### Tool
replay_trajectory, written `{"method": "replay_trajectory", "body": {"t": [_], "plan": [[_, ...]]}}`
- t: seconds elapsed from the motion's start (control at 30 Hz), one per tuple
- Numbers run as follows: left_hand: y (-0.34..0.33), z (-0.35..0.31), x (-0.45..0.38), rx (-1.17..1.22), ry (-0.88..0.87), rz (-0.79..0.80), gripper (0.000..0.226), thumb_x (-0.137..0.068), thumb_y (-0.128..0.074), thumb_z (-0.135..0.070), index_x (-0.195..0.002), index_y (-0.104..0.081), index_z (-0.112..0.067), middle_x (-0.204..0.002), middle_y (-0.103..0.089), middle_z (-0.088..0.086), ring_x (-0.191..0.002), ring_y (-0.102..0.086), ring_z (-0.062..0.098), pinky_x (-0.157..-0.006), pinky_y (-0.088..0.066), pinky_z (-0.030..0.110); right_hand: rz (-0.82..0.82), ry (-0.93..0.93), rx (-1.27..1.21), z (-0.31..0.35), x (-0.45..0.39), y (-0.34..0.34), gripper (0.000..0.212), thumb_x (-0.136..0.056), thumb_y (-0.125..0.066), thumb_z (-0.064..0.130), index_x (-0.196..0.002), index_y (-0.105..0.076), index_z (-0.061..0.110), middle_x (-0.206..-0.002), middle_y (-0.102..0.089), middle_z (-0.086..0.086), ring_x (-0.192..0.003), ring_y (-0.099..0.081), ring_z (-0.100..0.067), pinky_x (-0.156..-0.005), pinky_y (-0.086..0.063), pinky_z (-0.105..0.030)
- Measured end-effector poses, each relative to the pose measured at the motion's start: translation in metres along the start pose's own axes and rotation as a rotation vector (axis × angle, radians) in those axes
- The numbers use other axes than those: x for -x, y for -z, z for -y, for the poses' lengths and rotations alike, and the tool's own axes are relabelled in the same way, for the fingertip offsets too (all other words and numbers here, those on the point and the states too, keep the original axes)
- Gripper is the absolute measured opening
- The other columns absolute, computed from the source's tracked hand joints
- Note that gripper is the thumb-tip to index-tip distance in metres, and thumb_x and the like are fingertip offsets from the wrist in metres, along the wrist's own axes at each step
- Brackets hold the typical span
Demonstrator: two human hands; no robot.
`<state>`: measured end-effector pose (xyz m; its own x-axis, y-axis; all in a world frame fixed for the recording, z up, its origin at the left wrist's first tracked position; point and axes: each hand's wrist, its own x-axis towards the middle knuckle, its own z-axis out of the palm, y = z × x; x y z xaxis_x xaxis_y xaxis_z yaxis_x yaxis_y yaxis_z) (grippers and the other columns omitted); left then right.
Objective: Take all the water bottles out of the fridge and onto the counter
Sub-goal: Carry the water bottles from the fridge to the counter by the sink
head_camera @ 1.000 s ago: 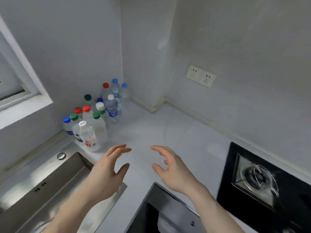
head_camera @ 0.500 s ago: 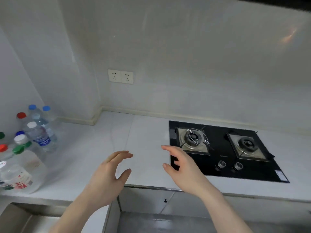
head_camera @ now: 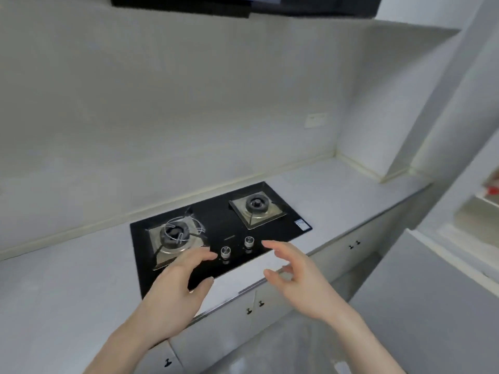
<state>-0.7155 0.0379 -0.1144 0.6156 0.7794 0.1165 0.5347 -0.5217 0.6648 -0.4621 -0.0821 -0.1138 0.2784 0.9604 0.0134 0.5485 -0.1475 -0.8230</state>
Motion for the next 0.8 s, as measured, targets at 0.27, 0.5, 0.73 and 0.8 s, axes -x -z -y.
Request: {"method": "replay_trajectory", "body": {"t": [0.27,0.5,0.73,0.8], "plan": [[-0.106,-0.123,-0.097,-0.015,-0.227,0.179,0.042,-0.099,-0.061,-0.035,-0.137,-0.05,-0.049,-0.145,-0.038,-0.039,-0.129,-0.036,-0.019,-0.108,-0.036,0.016,-0.231,-0.096,0.006,-0.084,0.035,0.135,0.05,-0.099,-0.068,0.028,-0.14,-0.052,0.053,-0.14,-0.048,0.035,-0.129,-0.047,0.014,-0.106,-0.044,-0.016],[-0.188,-0.209,-0.168,-0.01,-0.444,0.325,0.04,-0.098,-0.06,-0.037,-0.135,-0.05,-0.05,-0.146,-0.037,-0.04,-0.138,-0.03,-0.018,-0.115,-0.027,0.017,-0.46,-0.205,0.033,-0.14,0.065,0.228,0.05,-0.098,-0.069,0.026,-0.14,-0.054,0.049,-0.138,-0.052,0.031,-0.127,-0.05,0.011,-0.105,-0.047,-0.017],[-0.247,-0.273,-0.252,0.004,-0.624,0.467,0.04,-0.099,-0.061,-0.031,-0.135,-0.053,-0.046,-0.142,-0.04,-0.038,-0.127,-0.036,-0.022,-0.095,-0.025,-0.004,-0.604,-0.315,0.077,-0.179,0.064,0.29,0.051,-0.099,-0.068,0.027,-0.141,-0.051,0.05,-0.14,-0.049,0.035,-0.129,-0.048,0.011,-0.104,-0.044,-0.014],[-0.262,-0.285,-0.276,0.027,-0.662,0.495,0.039,-0.099,-0.06,-0.031,-0.135,-0.053,-0.045,-0.143,-0.04,-0.037,-0.126,-0.038,-0.021,-0.091,-0.029,-0.002,-0.642,-0.342,0.086,-0.185,0.057,0.305,0.051,-0.099,-0.068,0.027,-0.14,-0.051,0.051,-0.139,-0.049,0.036,-0.128,-0.047,0.013,-0.101,-0.043,-0.009]]}}
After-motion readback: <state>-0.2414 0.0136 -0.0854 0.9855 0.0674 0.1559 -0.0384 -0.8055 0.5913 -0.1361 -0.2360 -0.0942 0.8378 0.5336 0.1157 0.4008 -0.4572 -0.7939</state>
